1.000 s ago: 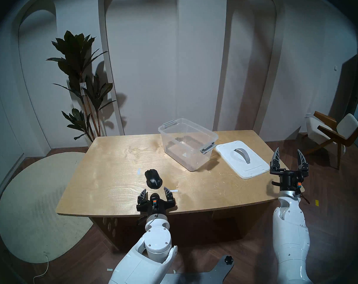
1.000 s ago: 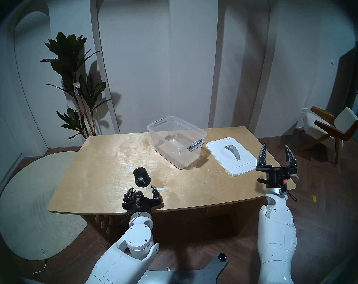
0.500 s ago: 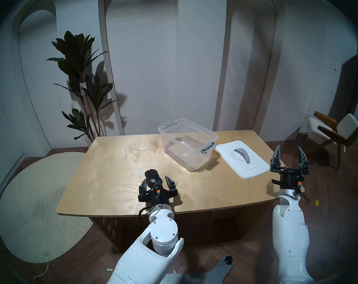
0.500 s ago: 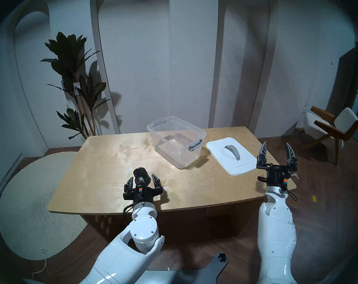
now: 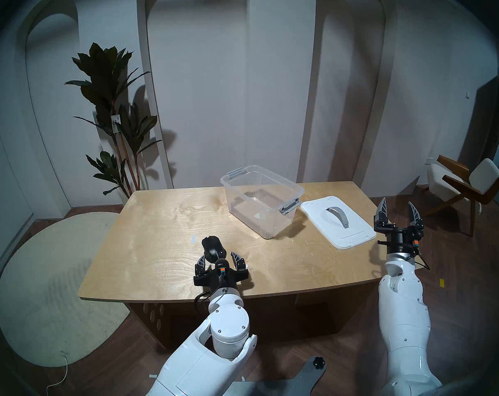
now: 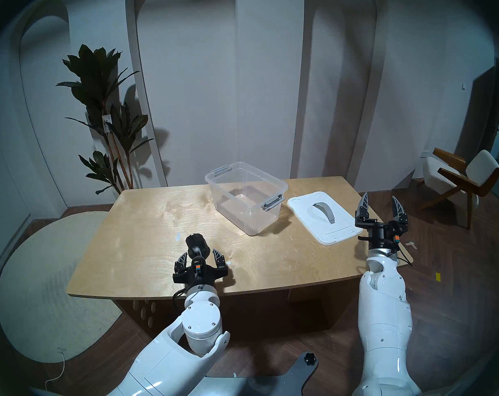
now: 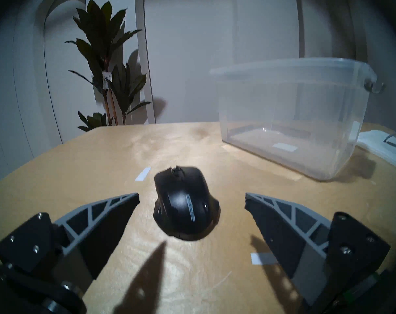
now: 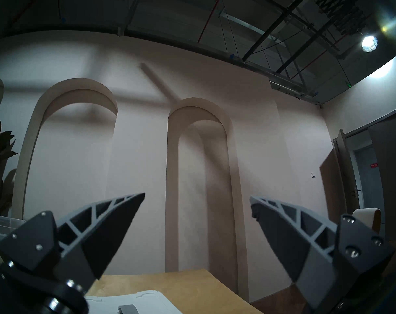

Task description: Open a storage container and put mouse inside

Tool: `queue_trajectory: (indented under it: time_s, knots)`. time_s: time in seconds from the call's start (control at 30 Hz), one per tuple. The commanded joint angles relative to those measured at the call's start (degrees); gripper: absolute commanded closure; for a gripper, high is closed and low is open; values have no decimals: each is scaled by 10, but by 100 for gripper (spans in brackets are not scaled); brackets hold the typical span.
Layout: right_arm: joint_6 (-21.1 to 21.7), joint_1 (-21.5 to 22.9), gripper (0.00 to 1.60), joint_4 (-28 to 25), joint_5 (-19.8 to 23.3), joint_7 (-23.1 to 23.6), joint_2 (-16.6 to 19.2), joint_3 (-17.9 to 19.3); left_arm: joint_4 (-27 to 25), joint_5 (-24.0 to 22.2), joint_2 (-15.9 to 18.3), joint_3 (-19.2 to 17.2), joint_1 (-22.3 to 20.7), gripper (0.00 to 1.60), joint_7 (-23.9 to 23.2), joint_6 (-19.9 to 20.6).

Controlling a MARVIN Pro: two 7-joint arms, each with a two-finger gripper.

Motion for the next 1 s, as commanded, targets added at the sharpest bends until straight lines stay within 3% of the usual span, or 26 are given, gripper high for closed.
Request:
queue_trajectory:
  time_s: [0.0,0.23,0.47,0.77,0.97]
  knots:
    - [-2,10,0,-15,8,4,6,2,-14,-22,9,-15,-29,0,-32,14]
    - [-1,10,0,-15,12,7,7,2,5,-34,7,-35,-46,0,-30,26]
    - [-1,10,0,-15,13,9,7,2,39,-74,-42,-59,-53,0,8,35]
    - [-1,10,0,-14,14,10,8,2,65,-38,-45,-15,-81,0,22,-2]
    - [-1,10,0,-14,14,10,7,2,73,3,-12,4,-83,0,27,-14]
